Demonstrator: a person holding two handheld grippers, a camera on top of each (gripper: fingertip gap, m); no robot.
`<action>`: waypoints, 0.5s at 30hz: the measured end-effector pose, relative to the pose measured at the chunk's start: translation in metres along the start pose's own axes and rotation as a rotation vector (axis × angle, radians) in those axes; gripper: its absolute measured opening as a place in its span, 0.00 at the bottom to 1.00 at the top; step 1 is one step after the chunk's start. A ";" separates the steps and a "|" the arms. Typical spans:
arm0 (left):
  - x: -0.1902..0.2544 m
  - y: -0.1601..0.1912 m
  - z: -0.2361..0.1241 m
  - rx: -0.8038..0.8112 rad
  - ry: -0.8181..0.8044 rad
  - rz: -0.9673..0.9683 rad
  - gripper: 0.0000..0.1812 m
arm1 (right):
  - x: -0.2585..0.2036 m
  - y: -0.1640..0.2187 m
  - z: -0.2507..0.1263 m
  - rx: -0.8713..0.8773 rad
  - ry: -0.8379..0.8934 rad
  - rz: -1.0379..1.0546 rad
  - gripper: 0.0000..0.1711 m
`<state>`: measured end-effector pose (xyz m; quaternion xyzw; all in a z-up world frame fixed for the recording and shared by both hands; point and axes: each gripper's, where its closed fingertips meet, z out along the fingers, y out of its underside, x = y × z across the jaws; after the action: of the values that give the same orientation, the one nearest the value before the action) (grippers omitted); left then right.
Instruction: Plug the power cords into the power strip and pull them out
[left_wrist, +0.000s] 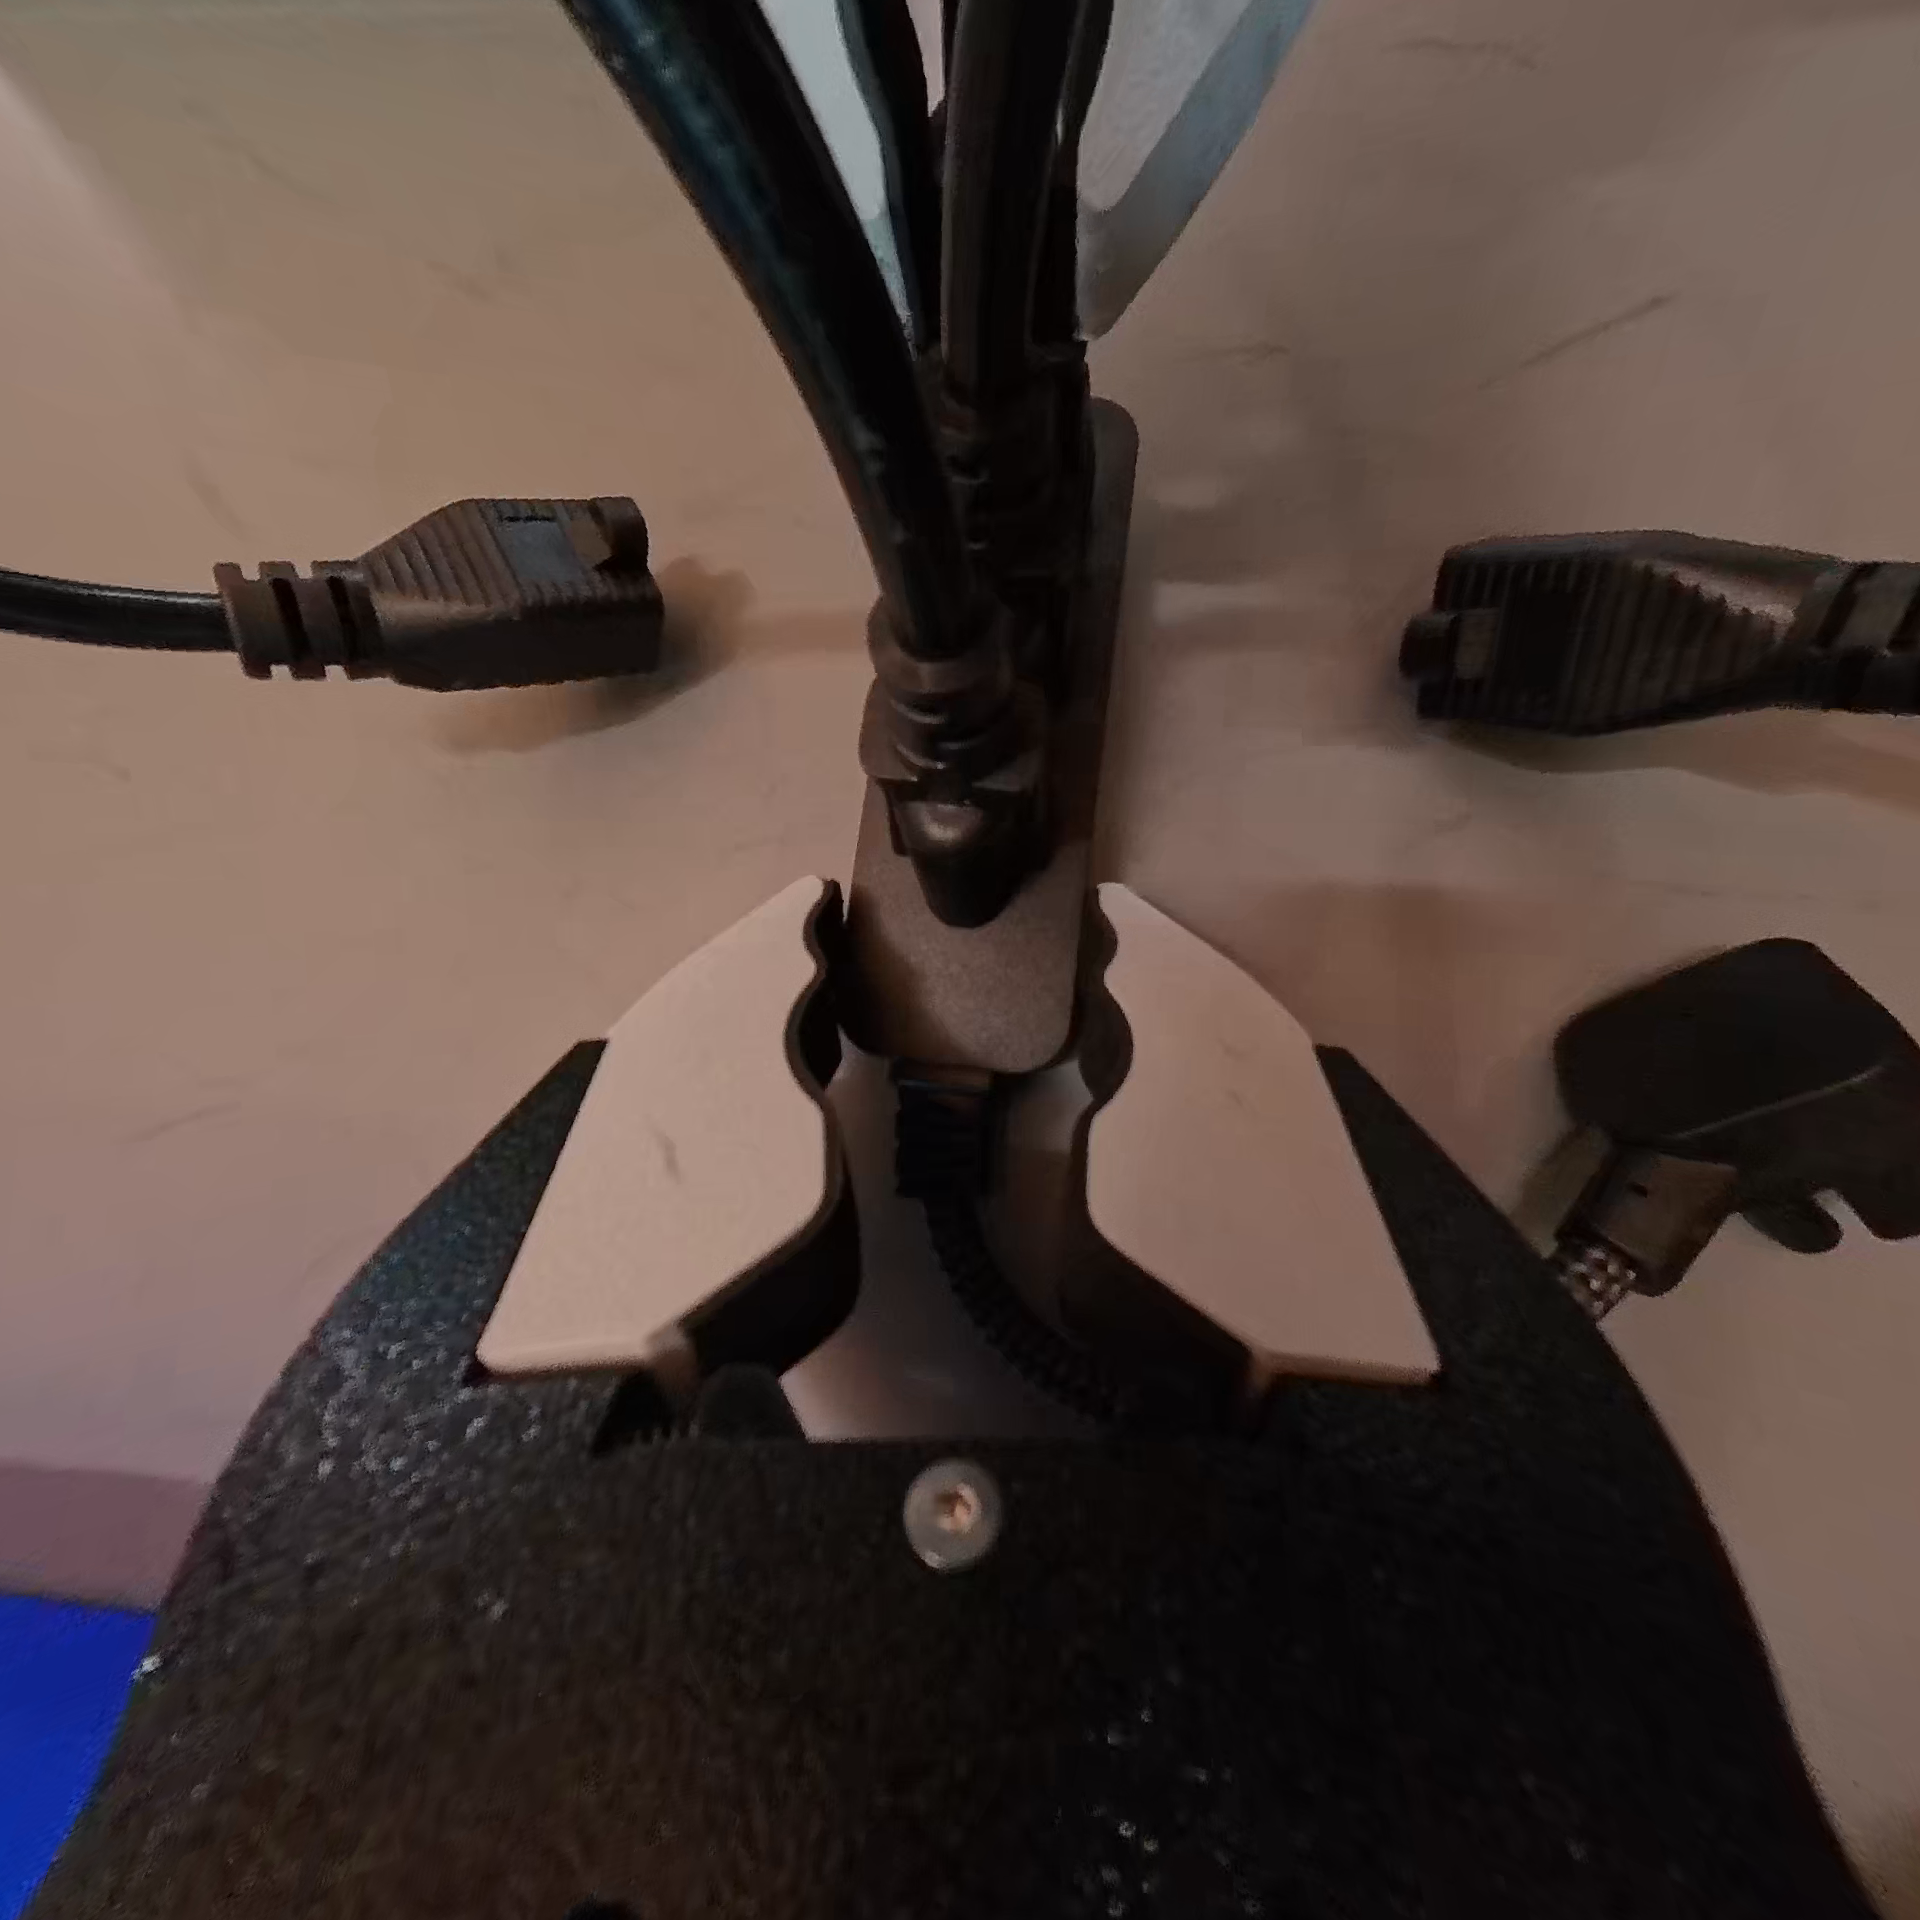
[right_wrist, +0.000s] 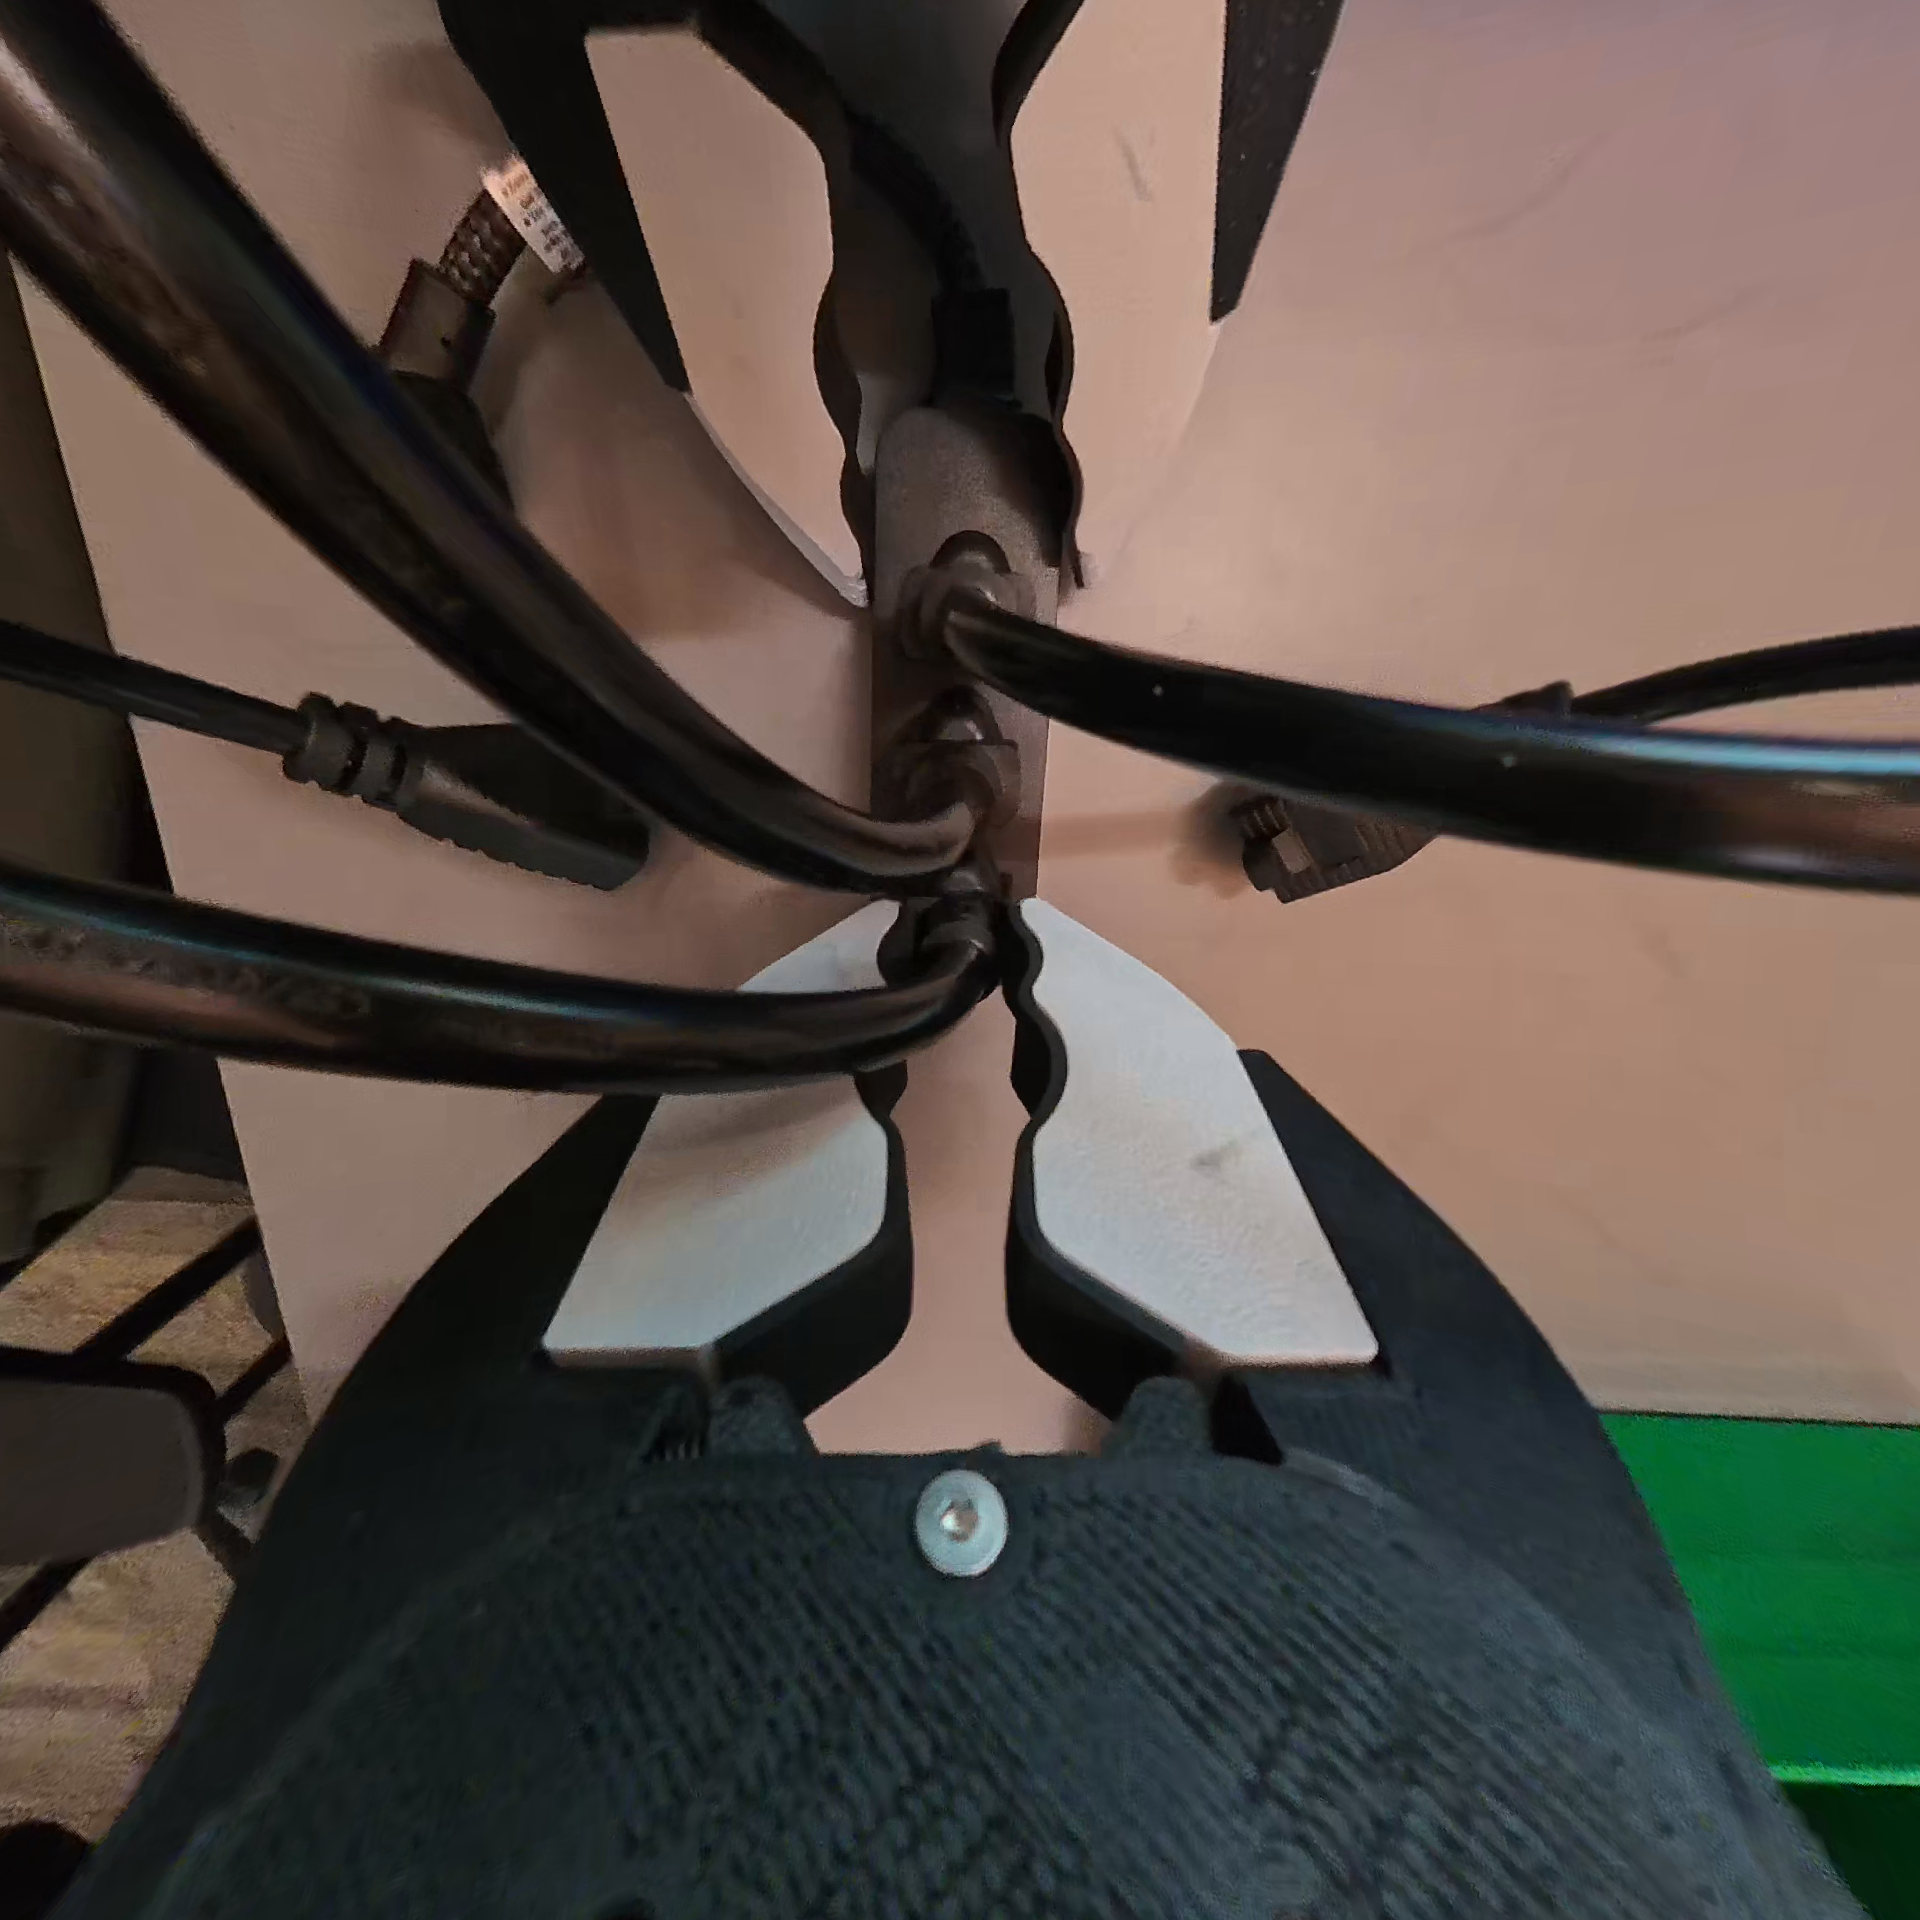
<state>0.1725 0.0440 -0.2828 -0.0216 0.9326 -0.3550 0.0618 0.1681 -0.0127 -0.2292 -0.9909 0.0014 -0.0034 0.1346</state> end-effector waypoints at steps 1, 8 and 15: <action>0.000 0.000 0.000 0.003 -0.006 0.004 0.24 | 0.000 0.000 0.000 -0.007 0.000 -0.011 0.09; -0.001 0.000 0.002 -0.002 -0.058 0.035 0.24 | 0.000 0.000 0.000 0.033 -0.002 -0.009 0.09; -0.001 0.001 0.002 -0.051 -0.026 0.041 0.24 | -0.002 -0.001 0.000 0.034 -0.010 -0.036 0.09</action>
<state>0.1740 0.0435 -0.2850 -0.0086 0.9406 -0.3295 0.0809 0.1666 -0.0120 -0.2293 -0.9883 -0.0171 -0.0008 0.1513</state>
